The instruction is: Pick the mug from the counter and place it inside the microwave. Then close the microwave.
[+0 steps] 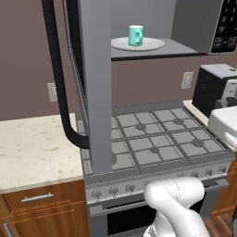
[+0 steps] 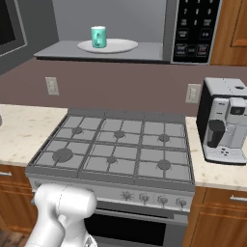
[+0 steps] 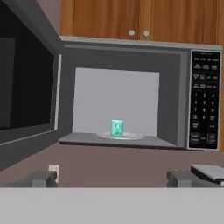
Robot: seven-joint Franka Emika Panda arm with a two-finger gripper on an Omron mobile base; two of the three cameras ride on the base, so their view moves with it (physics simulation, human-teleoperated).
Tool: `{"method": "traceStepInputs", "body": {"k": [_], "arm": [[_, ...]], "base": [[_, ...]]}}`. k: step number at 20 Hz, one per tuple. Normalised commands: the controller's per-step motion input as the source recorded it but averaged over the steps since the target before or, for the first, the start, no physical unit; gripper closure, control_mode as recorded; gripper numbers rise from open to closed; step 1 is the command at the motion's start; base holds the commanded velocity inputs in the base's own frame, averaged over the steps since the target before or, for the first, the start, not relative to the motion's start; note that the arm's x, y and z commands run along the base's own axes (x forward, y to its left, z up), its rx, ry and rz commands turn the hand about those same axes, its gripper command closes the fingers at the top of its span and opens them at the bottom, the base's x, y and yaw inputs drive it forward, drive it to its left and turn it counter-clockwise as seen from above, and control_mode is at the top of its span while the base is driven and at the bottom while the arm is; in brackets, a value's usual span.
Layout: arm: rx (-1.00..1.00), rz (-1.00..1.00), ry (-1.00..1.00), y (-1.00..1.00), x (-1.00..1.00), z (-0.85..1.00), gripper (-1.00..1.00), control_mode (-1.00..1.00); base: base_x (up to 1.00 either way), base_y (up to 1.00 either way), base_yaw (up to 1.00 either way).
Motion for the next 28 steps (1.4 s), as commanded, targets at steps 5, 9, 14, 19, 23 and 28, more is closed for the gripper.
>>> {"method": "traceStepInputs", "body": {"k": [5, 9, 14, 19, 23, 28], "arm": [[0.0, 0.0, -0.22, 0.21, -0.75, 0.0, -1.0, -1.0], [0.0, 0.0, -0.16, 0.2, -0.84, 0.06, -1.0, -1.0], [0.0, 0.0, -0.08, 0.19, -0.58, 0.0, -1.0, -1.0], [0.0, 0.0, -0.01, 0.24, -0.46, 0.0, -1.0, -1.0], [0.0, 0.0, 0.0, 0.36, -0.13, 0.0, -1.0, -1.0], [0.0, 0.0, 0.0, 0.52, 0.0, 0.0, -1.0, -1.0]], "base": [[0.0, 0.0, 0.0], [0.0, 0.0, 0.0], [0.0, 0.0, 0.0], [0.0, 0.0, 0.0], [0.0, 0.0, 0.0], [0.0, 0.0, 0.0]]}}
